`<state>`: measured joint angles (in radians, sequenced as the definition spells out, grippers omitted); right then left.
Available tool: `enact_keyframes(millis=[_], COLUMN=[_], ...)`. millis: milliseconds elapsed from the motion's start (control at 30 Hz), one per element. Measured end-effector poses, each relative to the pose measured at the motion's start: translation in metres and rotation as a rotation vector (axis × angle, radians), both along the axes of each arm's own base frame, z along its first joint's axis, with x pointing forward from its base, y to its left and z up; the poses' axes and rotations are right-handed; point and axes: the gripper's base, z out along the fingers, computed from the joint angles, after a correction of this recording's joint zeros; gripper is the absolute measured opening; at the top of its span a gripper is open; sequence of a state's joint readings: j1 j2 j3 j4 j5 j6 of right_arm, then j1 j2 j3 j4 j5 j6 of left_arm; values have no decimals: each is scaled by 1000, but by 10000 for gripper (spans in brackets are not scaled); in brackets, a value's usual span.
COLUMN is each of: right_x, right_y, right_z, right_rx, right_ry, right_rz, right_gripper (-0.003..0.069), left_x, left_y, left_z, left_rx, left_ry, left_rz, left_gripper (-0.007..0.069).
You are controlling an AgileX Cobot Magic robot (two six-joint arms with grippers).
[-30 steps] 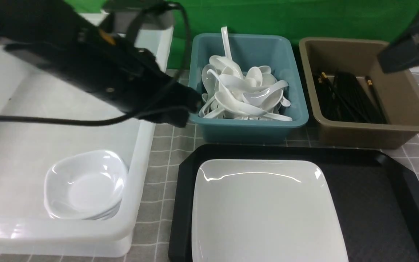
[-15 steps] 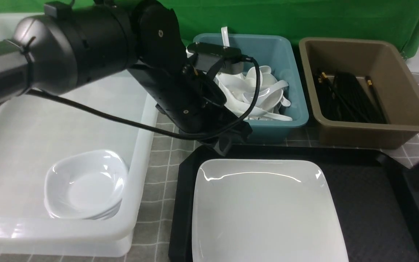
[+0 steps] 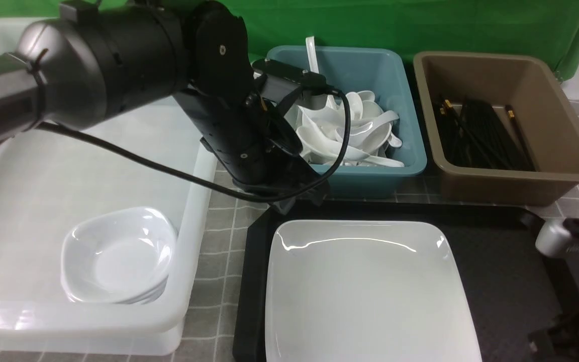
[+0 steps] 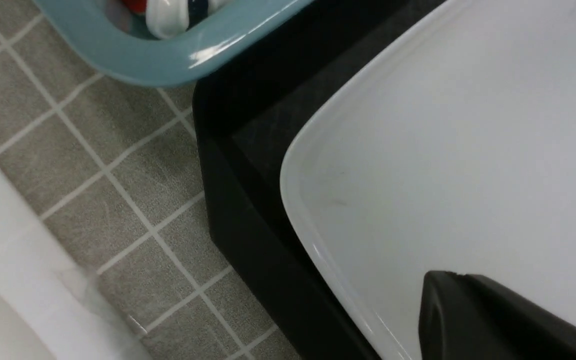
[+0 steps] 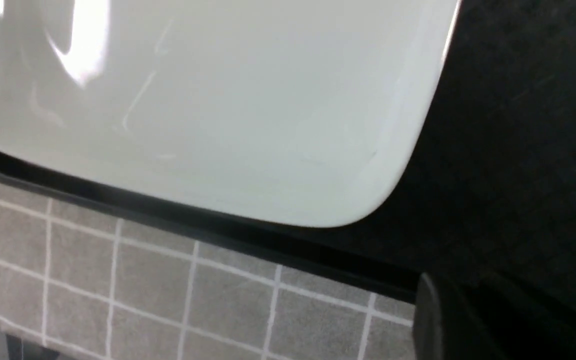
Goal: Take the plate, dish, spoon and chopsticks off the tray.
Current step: Use the right arm to grab a plate from the dinner plate
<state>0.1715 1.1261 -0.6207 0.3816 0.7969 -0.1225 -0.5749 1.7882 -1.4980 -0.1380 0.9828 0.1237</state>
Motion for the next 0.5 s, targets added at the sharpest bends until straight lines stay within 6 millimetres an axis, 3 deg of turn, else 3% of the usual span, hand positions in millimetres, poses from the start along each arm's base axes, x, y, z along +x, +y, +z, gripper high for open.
enact_keyframes(millis=[167,267,500], right_x=[-3,0,27], right_y=[1,0,3], right_z=[-14,-17,-28], right_rx=[31,32,19], right_ry=[-14,-33,-48], right_rz=[-55,-71,-114], right_gripper=[295,319,444], left_x=[0,0,-3], left_y=[0,0,4], left_z=[0,0,-1], left_rx=[4,5,45], left_ry=[-1,-2,29], left_rz=[-1,-1,-1], left_gripper=[11,11,11])
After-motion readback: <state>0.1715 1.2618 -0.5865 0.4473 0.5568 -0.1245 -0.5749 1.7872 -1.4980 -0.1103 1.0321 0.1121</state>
